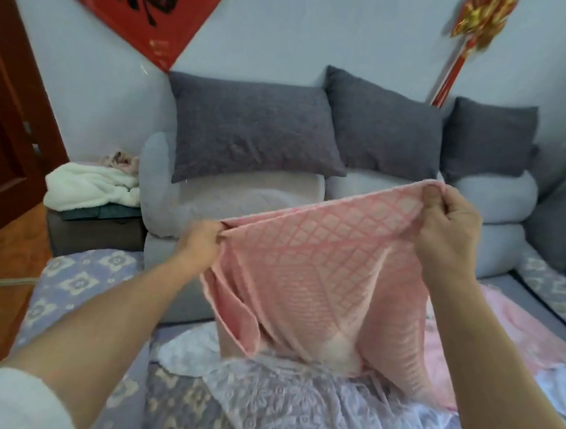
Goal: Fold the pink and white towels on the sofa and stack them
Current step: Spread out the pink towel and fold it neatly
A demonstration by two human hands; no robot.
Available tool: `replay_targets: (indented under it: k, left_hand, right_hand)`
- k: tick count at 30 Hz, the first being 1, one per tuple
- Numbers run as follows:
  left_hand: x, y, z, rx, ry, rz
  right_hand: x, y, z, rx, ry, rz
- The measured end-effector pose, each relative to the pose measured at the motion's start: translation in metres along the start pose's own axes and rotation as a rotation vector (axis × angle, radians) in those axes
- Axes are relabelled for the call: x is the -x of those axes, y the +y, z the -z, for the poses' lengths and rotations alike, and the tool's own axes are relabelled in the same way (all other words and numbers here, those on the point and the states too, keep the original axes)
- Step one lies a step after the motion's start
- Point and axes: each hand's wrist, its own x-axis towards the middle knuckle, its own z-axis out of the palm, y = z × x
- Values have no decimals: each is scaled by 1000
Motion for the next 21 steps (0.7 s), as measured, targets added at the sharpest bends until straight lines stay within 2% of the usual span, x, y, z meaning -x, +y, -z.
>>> replay_targets:
  k: [3, 7, 9, 11, 12, 13, 15, 17, 19, 21]
  left_hand:
    - [-46, -1, 64, -84, 90, -92]
    - [-46, -15, 87, -147, 143, -10]
    - [-26, -48, 60, -173, 187, 188]
    - [11, -95, 19, -139, 105, 555]
    - [36, -115, -1, -16, -6, 758]
    - [66, -130, -21, 214, -150, 945]
    - [141, -131, -52, 883, -313, 1191]
    - [208, -99, -68, 1404, -379, 1351]
    - [249, -77, -74, 1674, -339, 1382]
    - [267, -64, -74, 1688, -294, 1424]
  right_hand:
    - [-9, -27, 1, -79, -29, 85]
    - [10, -49, -3, -160, -268, 195]
    - [37, -41, -18, -166, -414, 229]
    - [78, -22, -49, -87, -601, 244]
    - [105, -10, -69, -39, -694, 258]
    - [134, 5, -90, -18, -784, 261]
    - [196, 38, -130, 62, -948, 274]
    - [258, 71, -158, 170, -1088, 289]
    - [302, 91, -170, 252, -1199, 344]
    - [334, 103, -169, 325, -1273, 512]
